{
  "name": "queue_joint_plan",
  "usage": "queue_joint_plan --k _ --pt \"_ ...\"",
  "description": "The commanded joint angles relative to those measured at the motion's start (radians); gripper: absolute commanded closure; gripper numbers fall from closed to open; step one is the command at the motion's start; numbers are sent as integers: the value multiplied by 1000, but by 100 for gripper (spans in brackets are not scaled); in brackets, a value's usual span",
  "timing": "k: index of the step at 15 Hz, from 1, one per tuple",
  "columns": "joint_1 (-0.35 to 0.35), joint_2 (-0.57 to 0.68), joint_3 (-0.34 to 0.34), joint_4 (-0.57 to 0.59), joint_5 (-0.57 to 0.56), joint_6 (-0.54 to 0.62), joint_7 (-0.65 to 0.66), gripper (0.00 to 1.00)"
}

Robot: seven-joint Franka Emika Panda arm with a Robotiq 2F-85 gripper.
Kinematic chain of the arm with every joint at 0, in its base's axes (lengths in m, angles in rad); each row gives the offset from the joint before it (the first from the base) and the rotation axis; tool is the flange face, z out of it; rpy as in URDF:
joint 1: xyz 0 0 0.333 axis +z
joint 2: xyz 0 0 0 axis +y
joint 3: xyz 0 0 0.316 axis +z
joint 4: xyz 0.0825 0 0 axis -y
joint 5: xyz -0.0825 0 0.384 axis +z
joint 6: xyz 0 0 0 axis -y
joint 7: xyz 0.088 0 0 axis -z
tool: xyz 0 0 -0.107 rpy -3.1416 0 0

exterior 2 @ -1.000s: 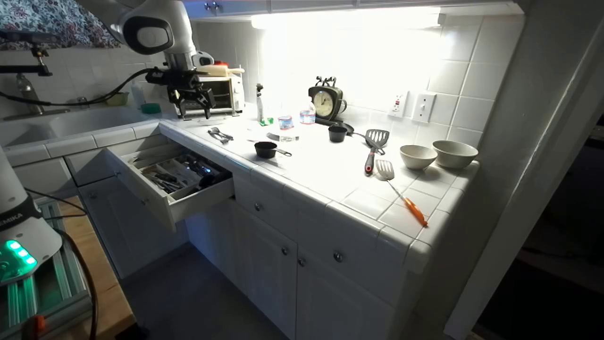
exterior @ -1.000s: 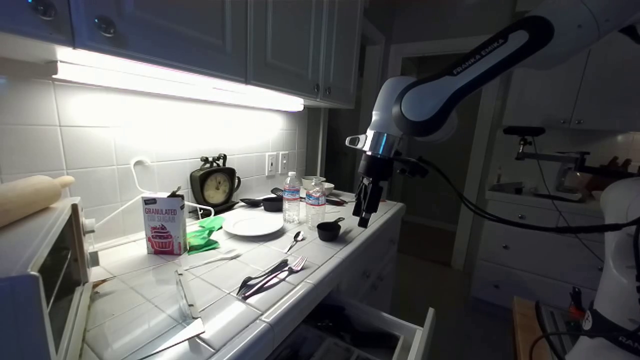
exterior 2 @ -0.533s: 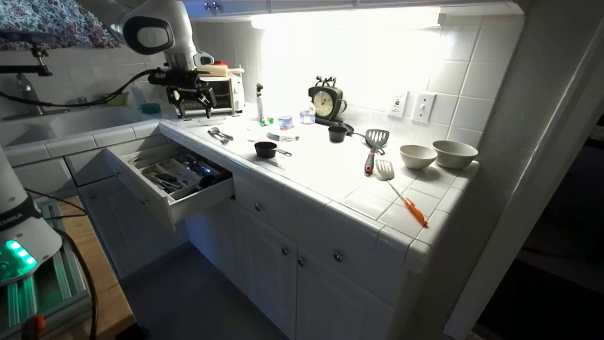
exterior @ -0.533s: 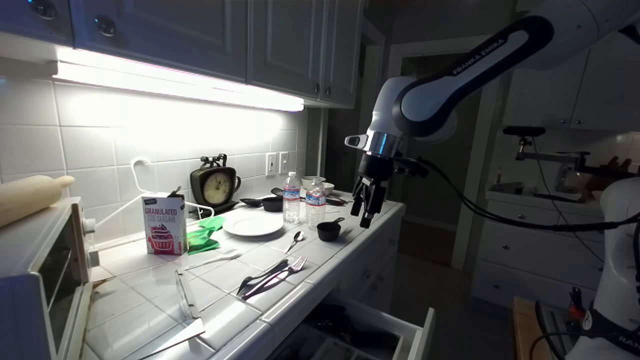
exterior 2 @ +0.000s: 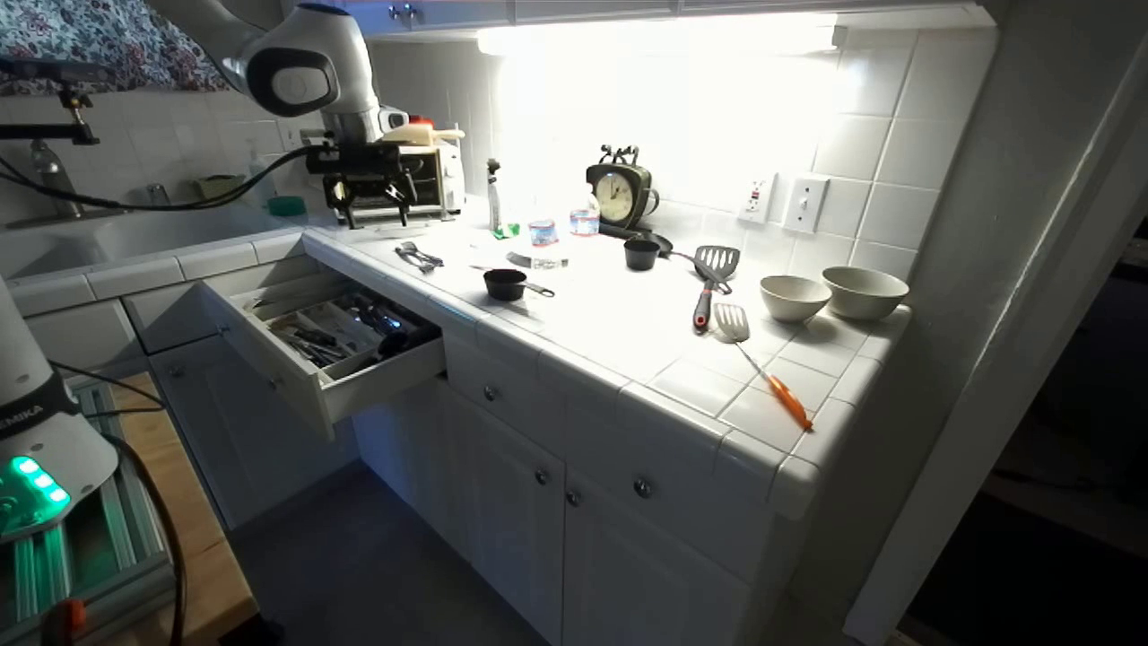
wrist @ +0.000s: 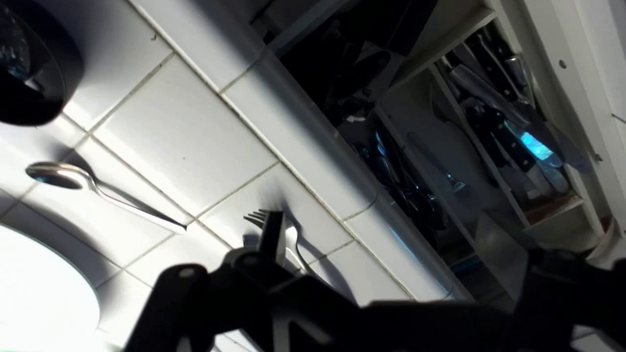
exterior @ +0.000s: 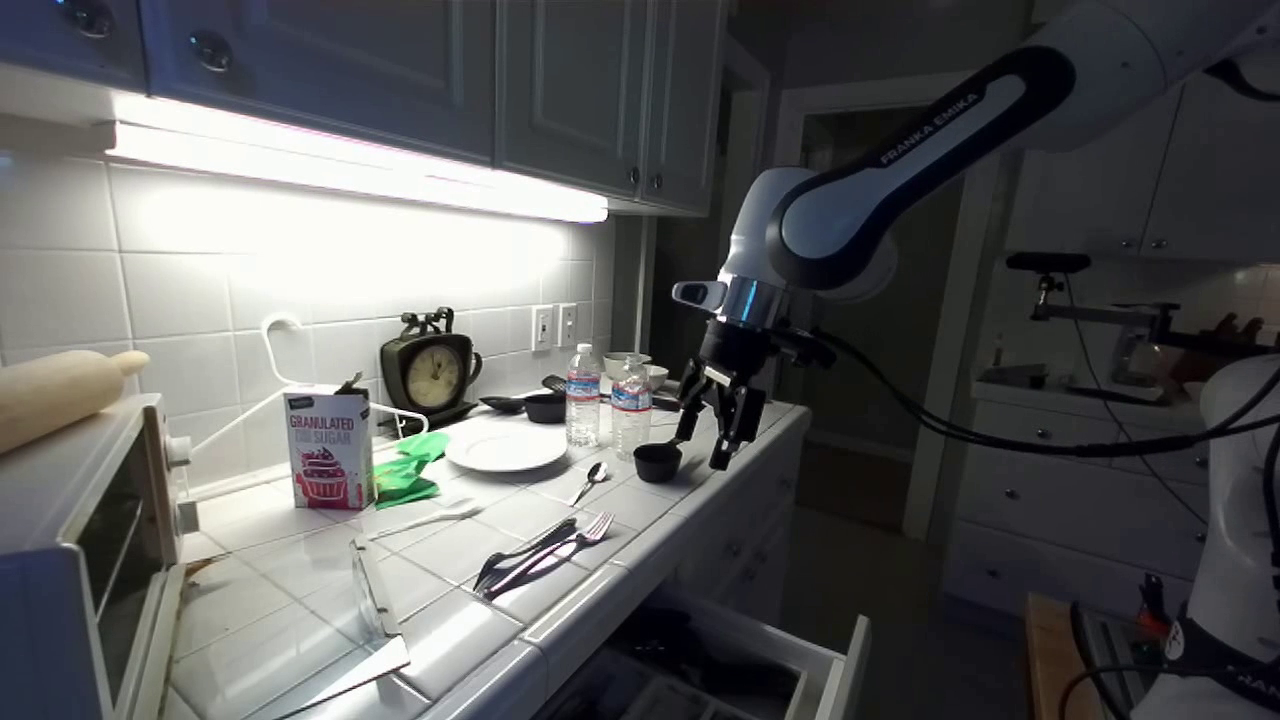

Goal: Put the spoon and the fork on the plate

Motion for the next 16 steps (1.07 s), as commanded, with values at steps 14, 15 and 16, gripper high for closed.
queue_joint_plan --k 14,15,16 --pt "-39 251 175 104 215 278 -466 0" --pt "-41 267 180 102 192 316 -459 0" --pt "-49 280 190 105 189 337 -458 0"
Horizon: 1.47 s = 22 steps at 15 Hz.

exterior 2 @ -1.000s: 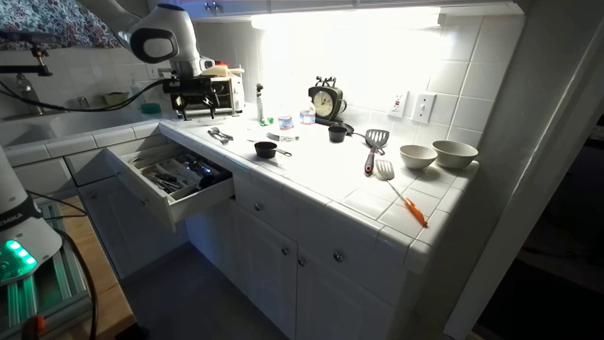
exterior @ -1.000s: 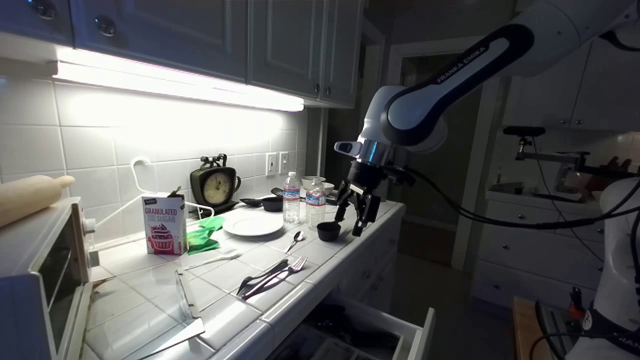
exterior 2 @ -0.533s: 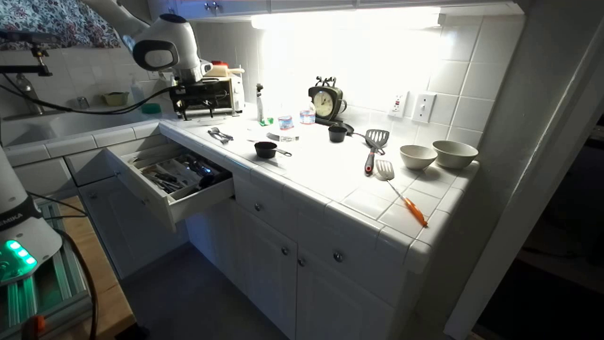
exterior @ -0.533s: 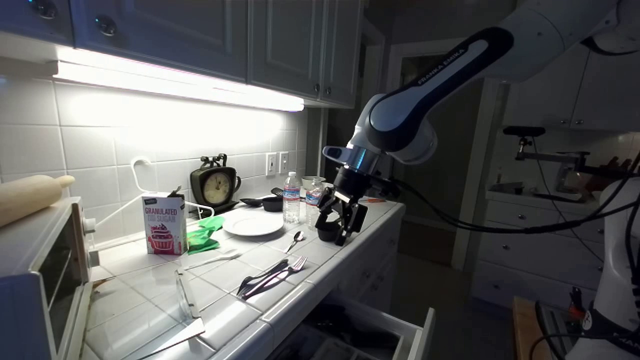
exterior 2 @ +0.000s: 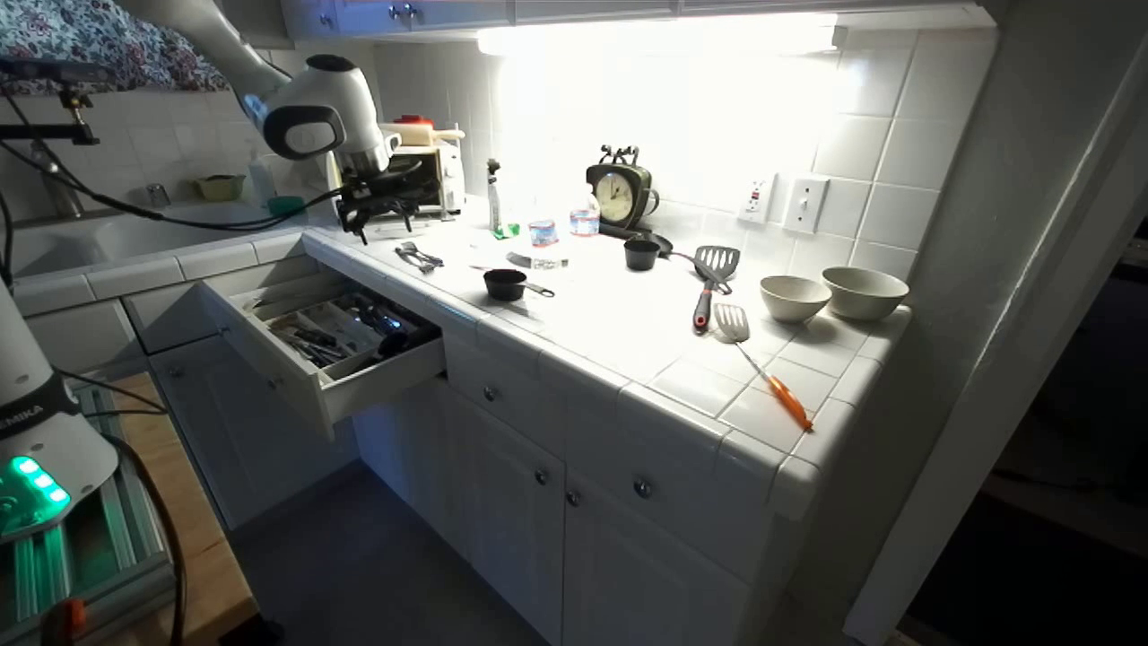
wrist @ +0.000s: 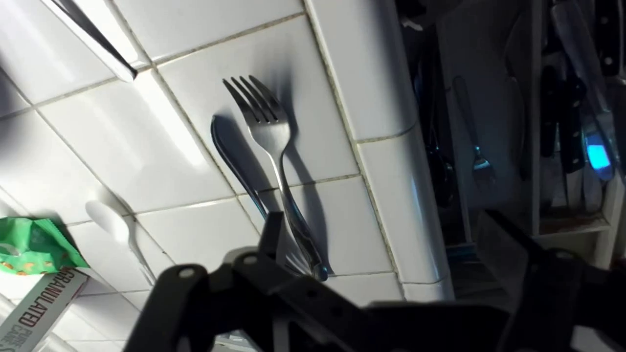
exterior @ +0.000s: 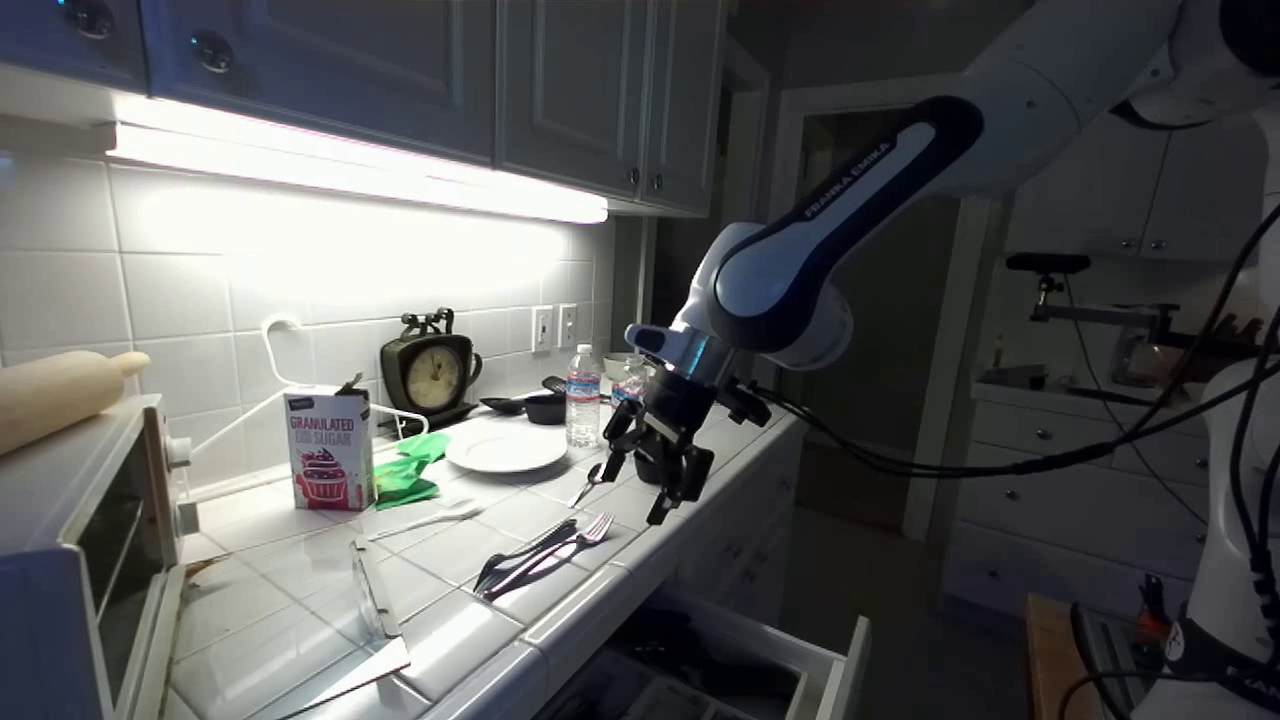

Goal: Put the spoon and the fork on the plate

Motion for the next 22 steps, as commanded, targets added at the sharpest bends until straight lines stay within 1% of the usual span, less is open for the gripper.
queue_joint_plan --k 1,3,4,9,12,17,18,19,22 --pt "-39 71 44 33 -40 80 -11 0" --pt "-53 97 52 44 -65 95 29 0" --pt "-47 109 33 48 -109 96 89 0" --pt "-84 143 32 87 -223 49 221 0" --pt "-101 161 41 115 -256 9 269 0" --pt "-118 197 52 165 -259 -29 288 0" --pt "-129 206 66 169 -240 -1 268 0" --pt "-140 214 79 176 -228 1 255 0" --pt "-140 235 77 195 -260 -11 277 0"
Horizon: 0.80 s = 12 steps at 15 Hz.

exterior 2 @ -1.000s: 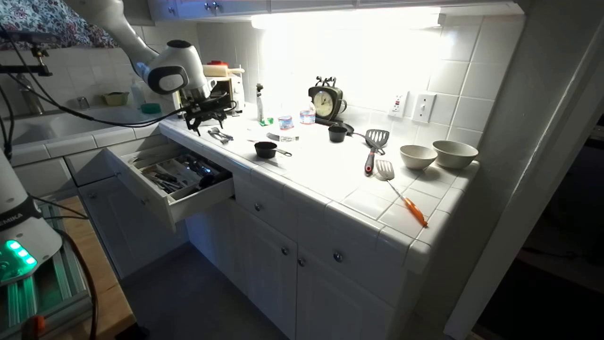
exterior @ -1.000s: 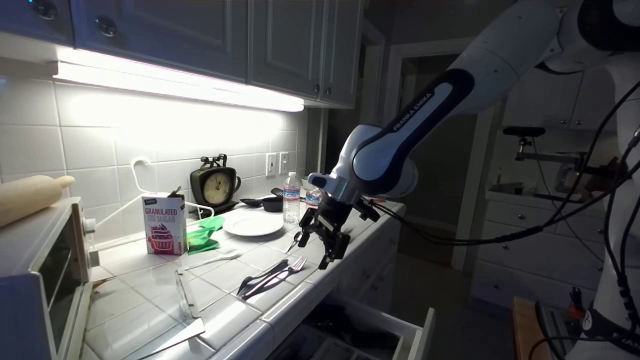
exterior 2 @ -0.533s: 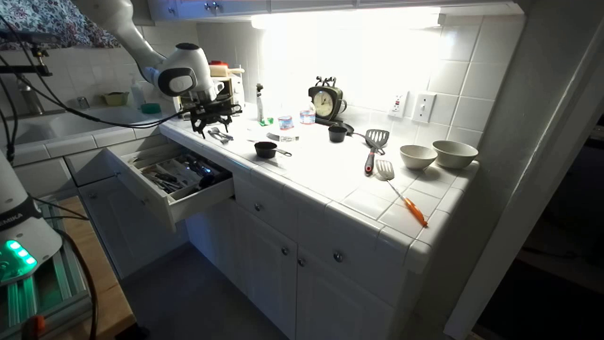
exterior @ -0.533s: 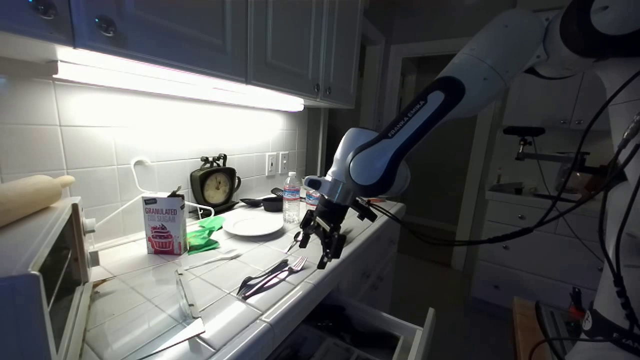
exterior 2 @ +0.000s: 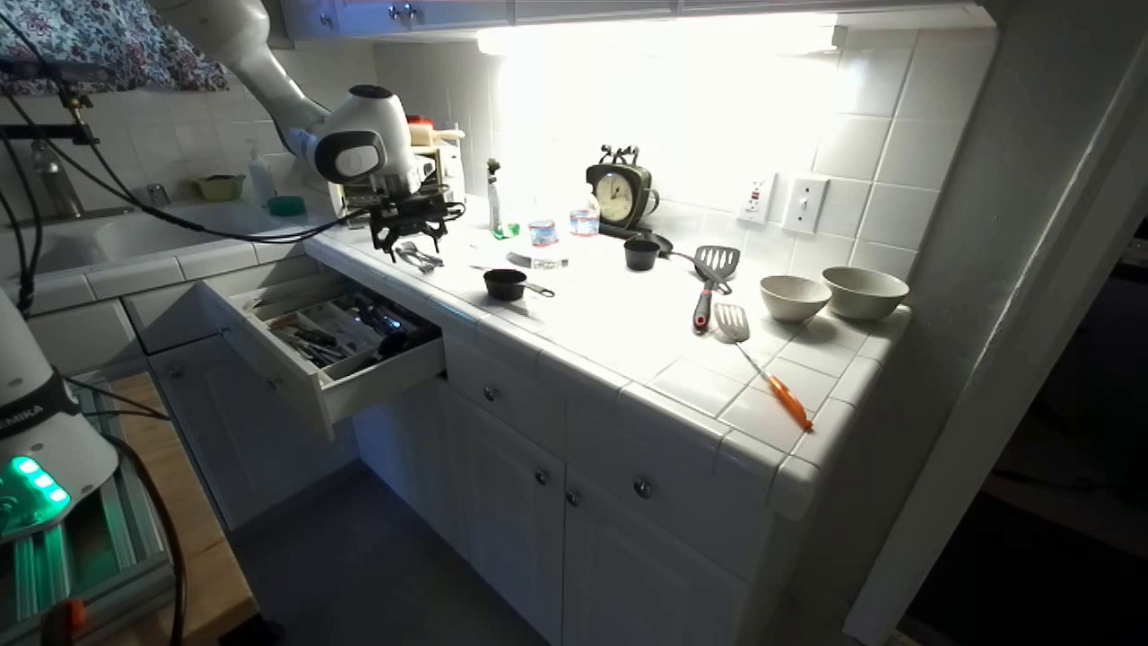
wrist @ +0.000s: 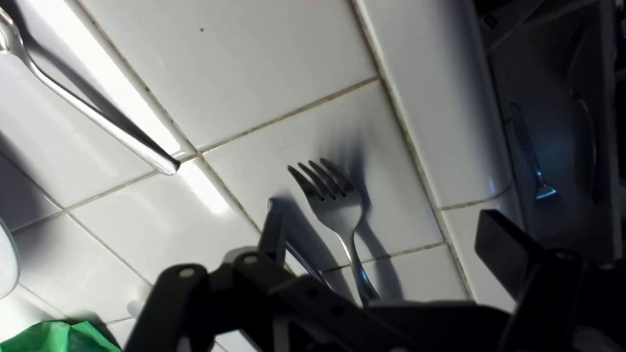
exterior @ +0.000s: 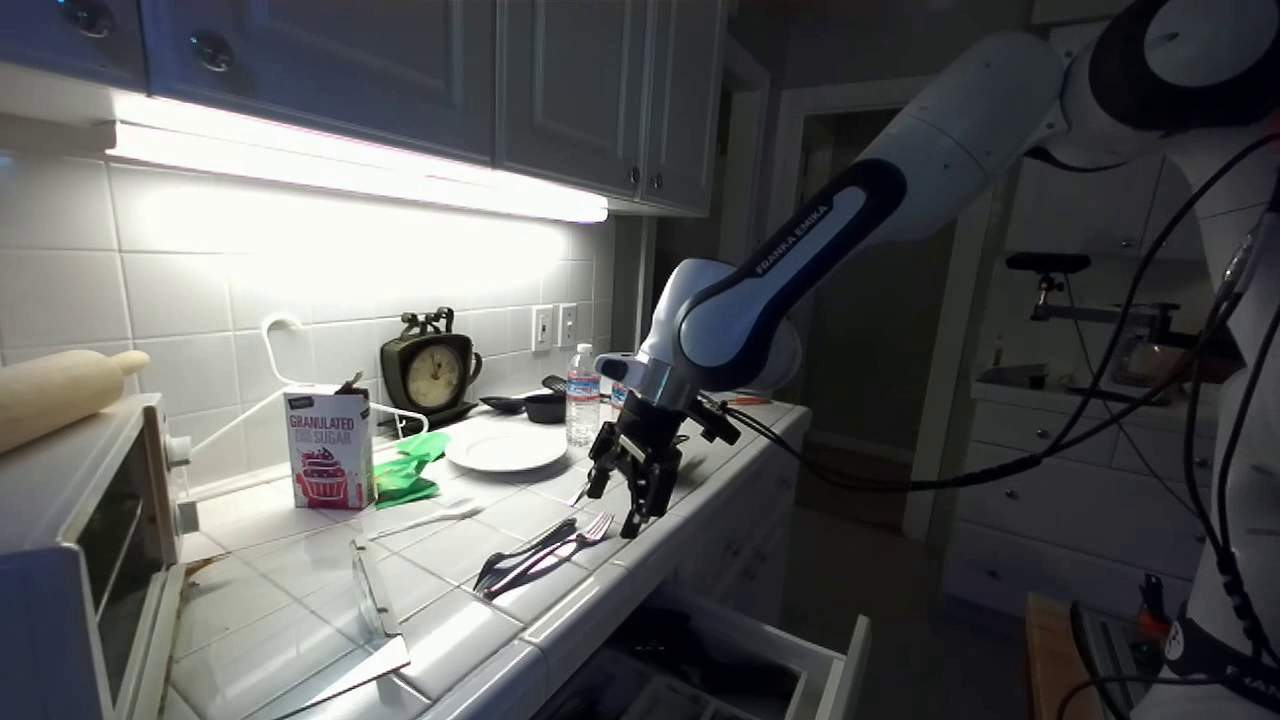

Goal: Put the spoon and the fork on the plate

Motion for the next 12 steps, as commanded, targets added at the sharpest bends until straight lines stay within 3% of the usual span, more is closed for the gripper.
queue_joint_plan --k 1,7,12 --pt "-16 45 14 44 -47 -10 31 0" --pt "4 76 -18 74 -150 -22 85 0" --pt "13 86 -34 117 -211 -143 164 0"
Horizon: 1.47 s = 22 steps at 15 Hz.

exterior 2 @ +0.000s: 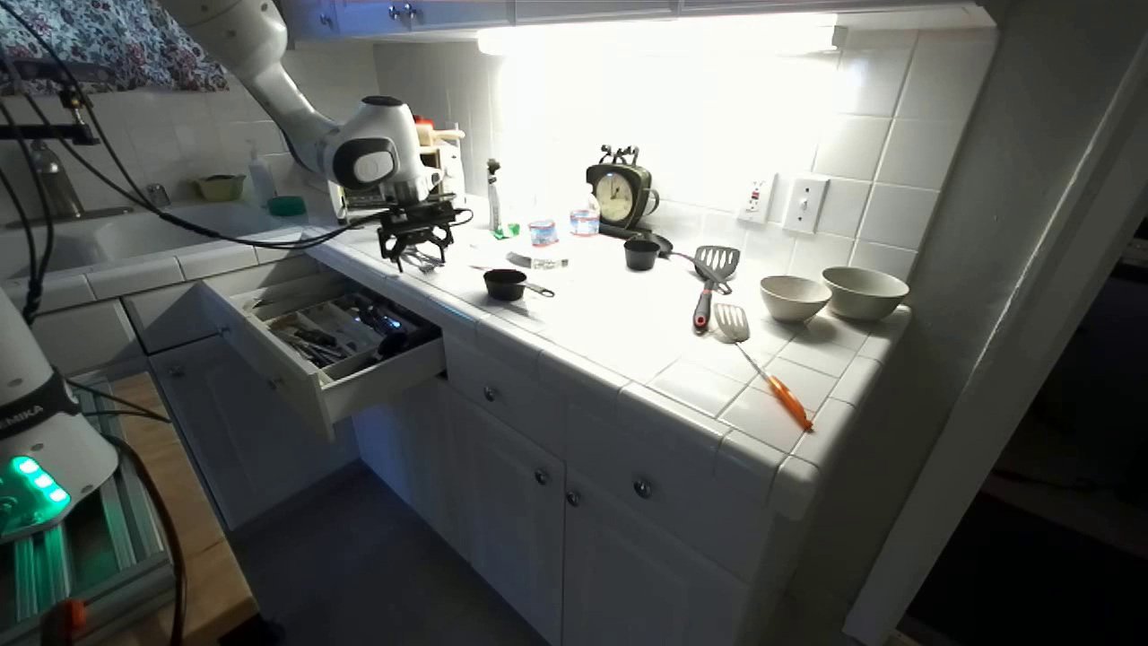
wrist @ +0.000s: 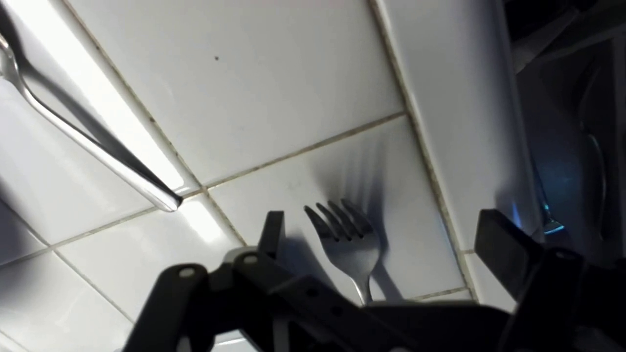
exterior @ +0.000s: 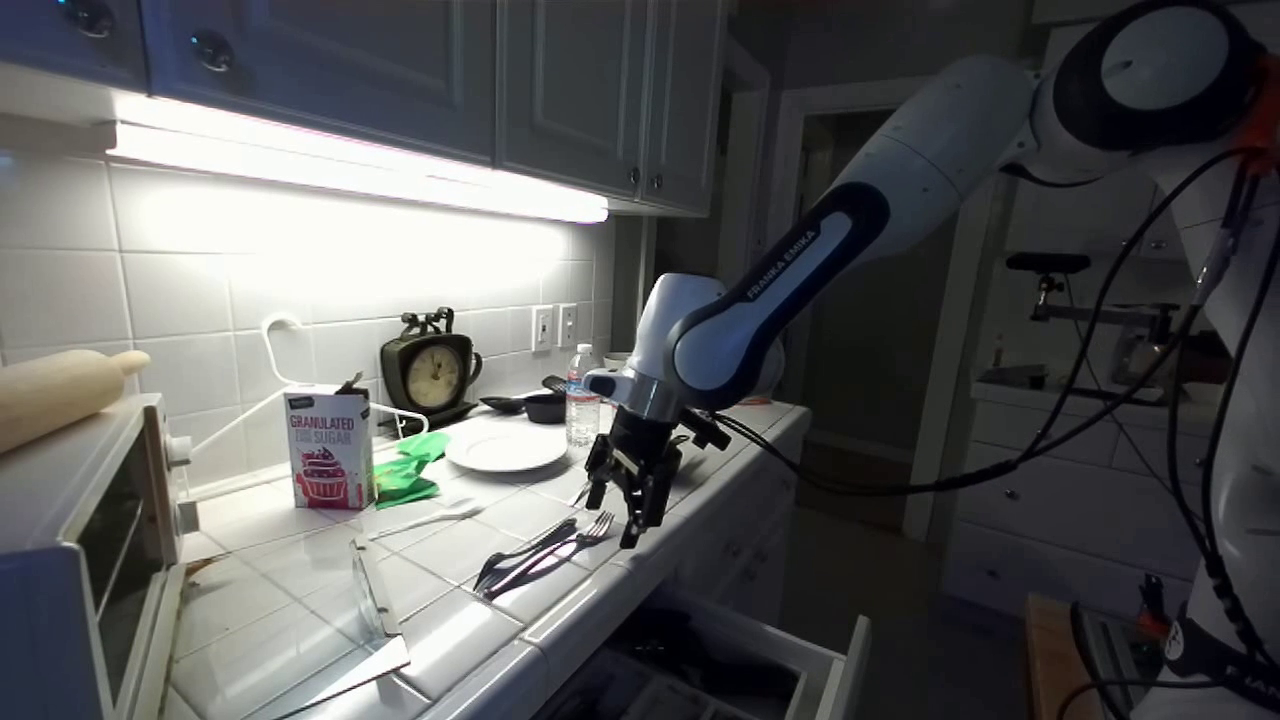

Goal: Put the spoon and the fork on the plate

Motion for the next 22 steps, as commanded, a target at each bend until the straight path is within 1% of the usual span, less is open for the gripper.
queue_joint_plan --k 1,5,12,14,18,22 --pt "11 22 -14 62 -66 -128 77 0" --pt "15 25 -16 91 -80 -215 100 0" --pt "20 17 -20 97 -95 -282 96 0" --pt "23 13 -22 95 -102 -256 106 0" --pt "20 2 -1 94 -82 -183 93 0" --pt "34 16 14 106 -85 -159 95 0"
